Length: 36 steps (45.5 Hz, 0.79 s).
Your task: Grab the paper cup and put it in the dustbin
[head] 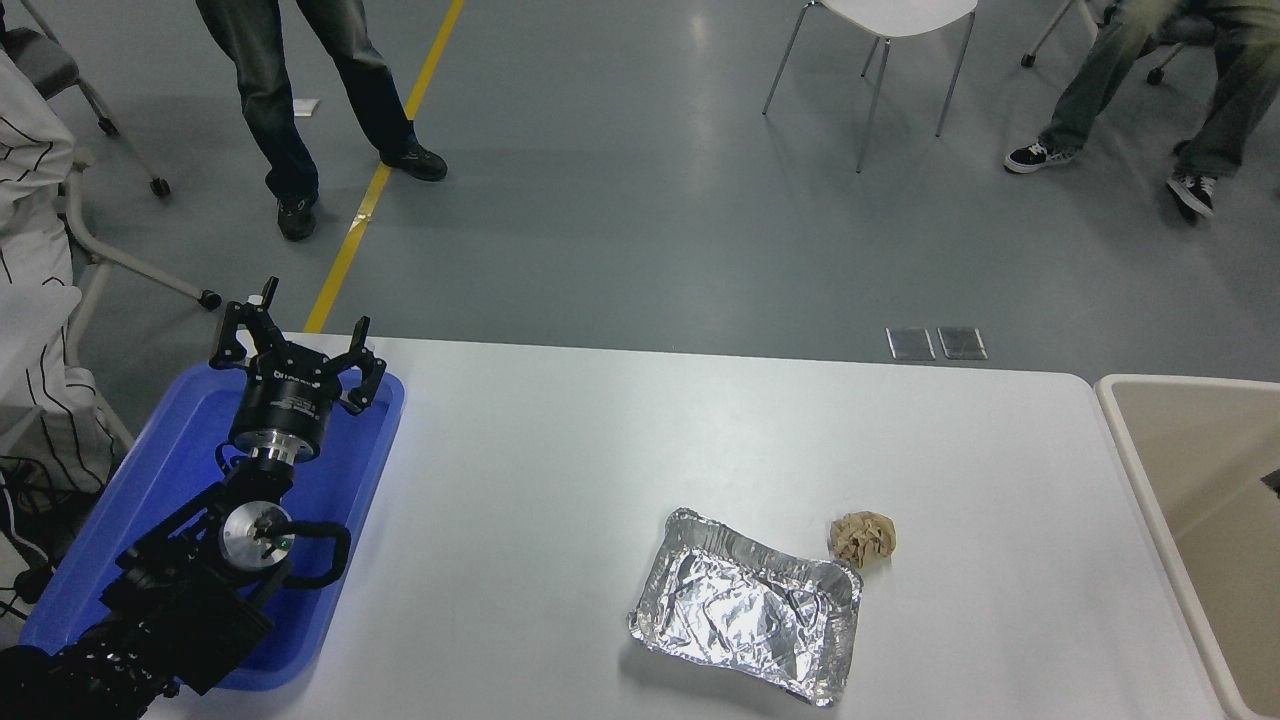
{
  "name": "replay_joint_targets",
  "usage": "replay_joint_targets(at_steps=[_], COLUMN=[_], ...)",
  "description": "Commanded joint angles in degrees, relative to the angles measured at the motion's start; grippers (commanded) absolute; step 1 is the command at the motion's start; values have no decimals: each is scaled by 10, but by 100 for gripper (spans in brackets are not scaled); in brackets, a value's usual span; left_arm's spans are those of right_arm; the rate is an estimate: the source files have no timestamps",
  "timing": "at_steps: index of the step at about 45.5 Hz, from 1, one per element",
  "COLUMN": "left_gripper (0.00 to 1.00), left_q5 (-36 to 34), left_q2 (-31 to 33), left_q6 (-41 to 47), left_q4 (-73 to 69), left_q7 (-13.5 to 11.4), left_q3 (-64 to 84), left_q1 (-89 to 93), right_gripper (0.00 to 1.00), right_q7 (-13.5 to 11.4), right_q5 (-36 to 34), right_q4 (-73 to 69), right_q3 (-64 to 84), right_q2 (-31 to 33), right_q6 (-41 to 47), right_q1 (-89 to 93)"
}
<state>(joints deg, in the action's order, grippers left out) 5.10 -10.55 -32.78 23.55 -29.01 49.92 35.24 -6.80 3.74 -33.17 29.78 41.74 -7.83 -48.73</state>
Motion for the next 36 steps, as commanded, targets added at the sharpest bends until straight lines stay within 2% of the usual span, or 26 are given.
replay_joint_targets(at_steps=[1,8,18,27,36], left_gripper=[100,100,100,100,100], left_q5=[0,0,0,0,0], left_q2=[0,0,0,0,0], left_q6=[0,0,0,0,0], left_q4=[0,0,0,0,0], left_q7=[0,0,0,0,0], left_q3=[0,0,0,0,0], left_q1=[1,1,1,1,1], right_gripper=[100,100,100,100,100], right_q7=[-2,-3,-2,-2,-2], right_q5=[63,82,91,109,120], right_q4=[-157,-225,-310,-320,-337], right_q3=[46,162,362,439,492], right_q2=[83,96,88,63,13], right_q6=[25,80,229,398,508], right_q1=[-85,-190,-382,-487,-583])
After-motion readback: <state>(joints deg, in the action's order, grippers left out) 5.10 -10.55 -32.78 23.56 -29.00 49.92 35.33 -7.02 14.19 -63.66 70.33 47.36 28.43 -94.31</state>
